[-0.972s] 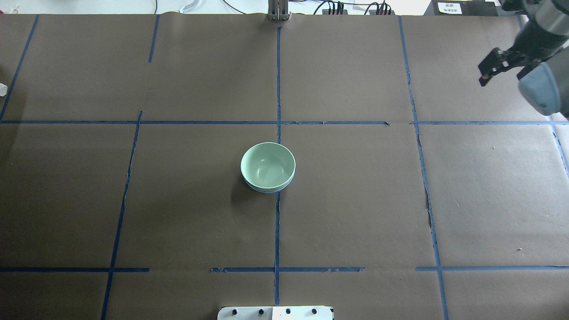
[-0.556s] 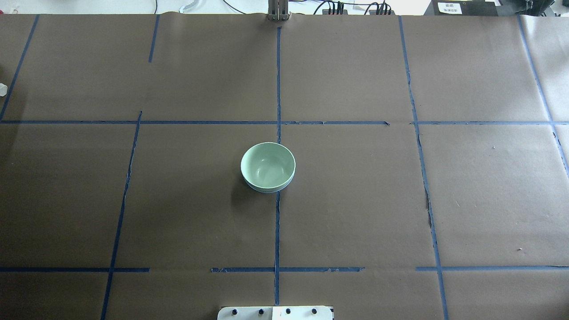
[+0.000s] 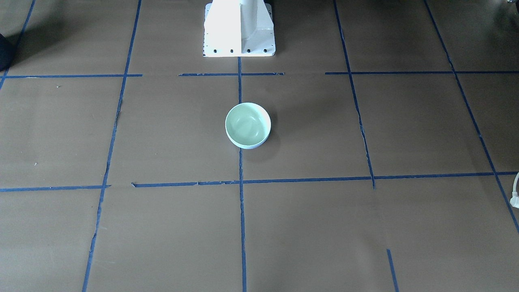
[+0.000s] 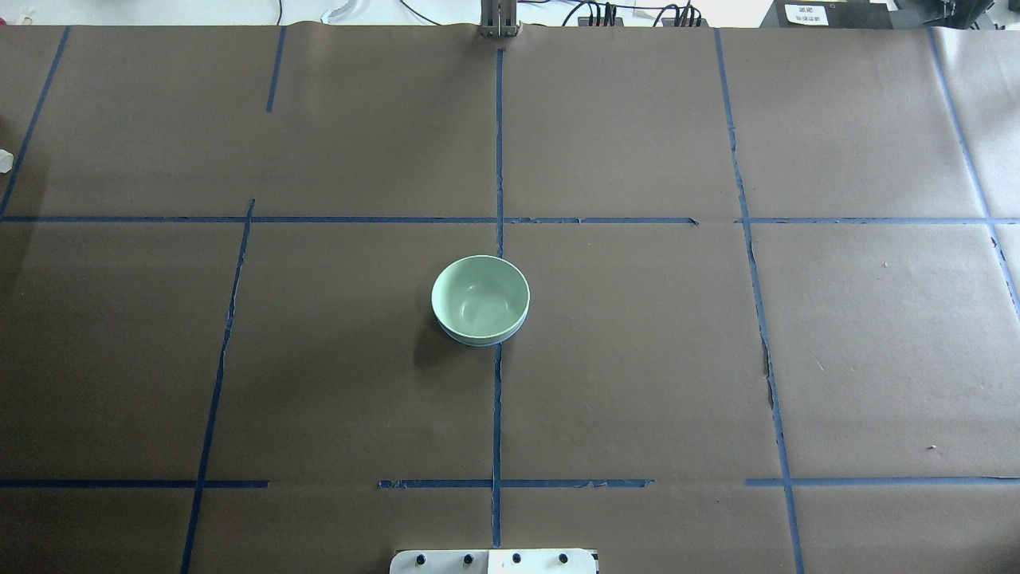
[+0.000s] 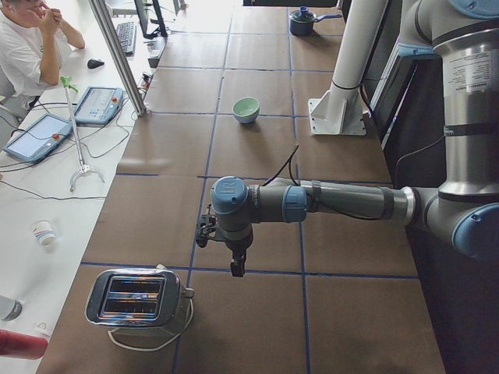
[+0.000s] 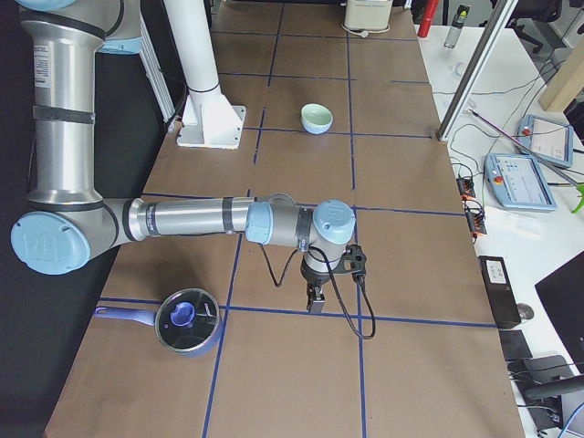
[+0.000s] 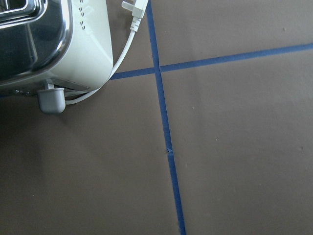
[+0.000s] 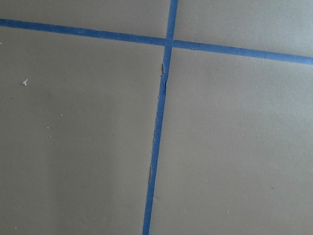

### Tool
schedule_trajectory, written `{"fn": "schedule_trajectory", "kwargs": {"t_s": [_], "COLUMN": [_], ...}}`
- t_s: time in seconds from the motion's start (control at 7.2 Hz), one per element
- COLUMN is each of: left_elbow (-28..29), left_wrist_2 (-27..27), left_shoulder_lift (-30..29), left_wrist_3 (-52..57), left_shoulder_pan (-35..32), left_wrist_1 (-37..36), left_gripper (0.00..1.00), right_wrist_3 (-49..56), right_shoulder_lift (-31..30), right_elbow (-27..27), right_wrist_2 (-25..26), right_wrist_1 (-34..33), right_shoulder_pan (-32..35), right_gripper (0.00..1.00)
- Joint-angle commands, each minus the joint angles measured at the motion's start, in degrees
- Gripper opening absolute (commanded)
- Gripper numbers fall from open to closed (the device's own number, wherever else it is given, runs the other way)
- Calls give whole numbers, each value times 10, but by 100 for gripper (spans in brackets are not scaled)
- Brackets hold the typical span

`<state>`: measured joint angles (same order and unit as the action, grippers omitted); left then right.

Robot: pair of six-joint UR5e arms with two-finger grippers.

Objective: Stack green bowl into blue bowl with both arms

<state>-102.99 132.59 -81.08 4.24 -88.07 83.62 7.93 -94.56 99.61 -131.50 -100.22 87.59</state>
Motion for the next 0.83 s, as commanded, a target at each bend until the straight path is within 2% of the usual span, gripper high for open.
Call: {"fn": "schedule_trajectory", "kwargs": {"t_s": [0.0,0.69], "left_elbow": [-4,-5], "left_wrist_2": [0,-1], "left_shoulder_lift": [0,0], "left_wrist_3": [0,0], "left_shoulder_pan": [1,2], "left_wrist_1": [1,3], "left_gripper": [100,100], "right_wrist_3": [-4,-5], "right_shoulder_lift": [-10,-11], "right_elbow": [-4,-6], "right_wrist_2": [-2,-7], "right_wrist_1": [34,35], "right_shoulder_pan": [-1,-4], "right_gripper": [100,100]}}
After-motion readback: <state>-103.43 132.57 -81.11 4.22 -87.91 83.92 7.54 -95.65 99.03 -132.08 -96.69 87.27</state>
